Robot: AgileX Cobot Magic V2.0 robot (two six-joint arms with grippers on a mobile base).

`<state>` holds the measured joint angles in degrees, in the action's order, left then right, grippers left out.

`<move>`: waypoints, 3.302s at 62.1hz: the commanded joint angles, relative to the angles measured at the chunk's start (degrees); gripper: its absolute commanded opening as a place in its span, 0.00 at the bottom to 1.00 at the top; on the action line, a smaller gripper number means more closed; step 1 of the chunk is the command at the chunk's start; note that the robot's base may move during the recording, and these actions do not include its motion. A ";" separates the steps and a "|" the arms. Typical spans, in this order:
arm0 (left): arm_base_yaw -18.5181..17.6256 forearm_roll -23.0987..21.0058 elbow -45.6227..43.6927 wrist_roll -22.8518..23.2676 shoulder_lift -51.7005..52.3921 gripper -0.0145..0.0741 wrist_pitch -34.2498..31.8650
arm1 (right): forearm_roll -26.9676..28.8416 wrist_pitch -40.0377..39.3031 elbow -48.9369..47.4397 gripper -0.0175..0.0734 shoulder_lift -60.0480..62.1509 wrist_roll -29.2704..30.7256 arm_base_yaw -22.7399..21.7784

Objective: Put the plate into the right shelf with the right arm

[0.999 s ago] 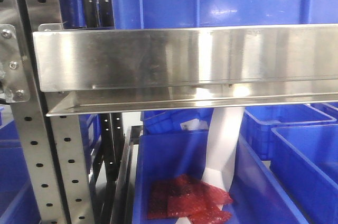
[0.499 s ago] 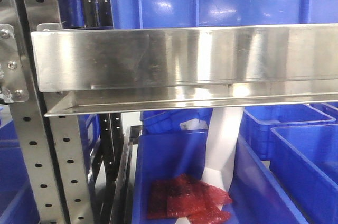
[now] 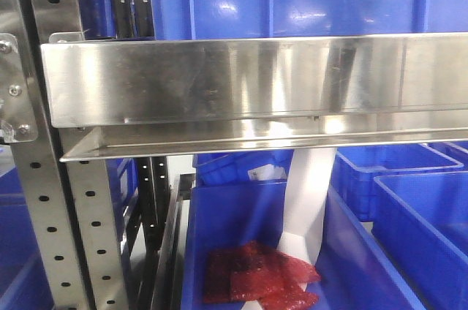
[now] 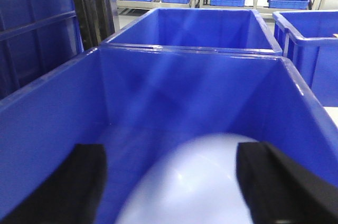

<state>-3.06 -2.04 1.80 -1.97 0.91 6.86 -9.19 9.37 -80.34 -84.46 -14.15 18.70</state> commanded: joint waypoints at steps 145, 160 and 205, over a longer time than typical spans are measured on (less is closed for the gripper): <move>0.05 -0.35 0.57 0.16 0.34 0.11 -4.85 | 3.40 -2.31 48.54 0.25 66.74 5.17 -17.10; 0.05 -0.35 0.57 0.16 0.34 0.11 -4.85 | 10.82 -9.89 64.78 0.25 76.55 11.98 -17.10; 0.05 -0.35 0.57 0.16 0.34 0.11 -4.85 | 11.24 -10.23 81.59 0.25 85.82 13.13 -17.10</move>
<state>-3.06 -2.04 1.80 -1.97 0.91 6.86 2.63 1.12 1.53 0.59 -1.85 1.78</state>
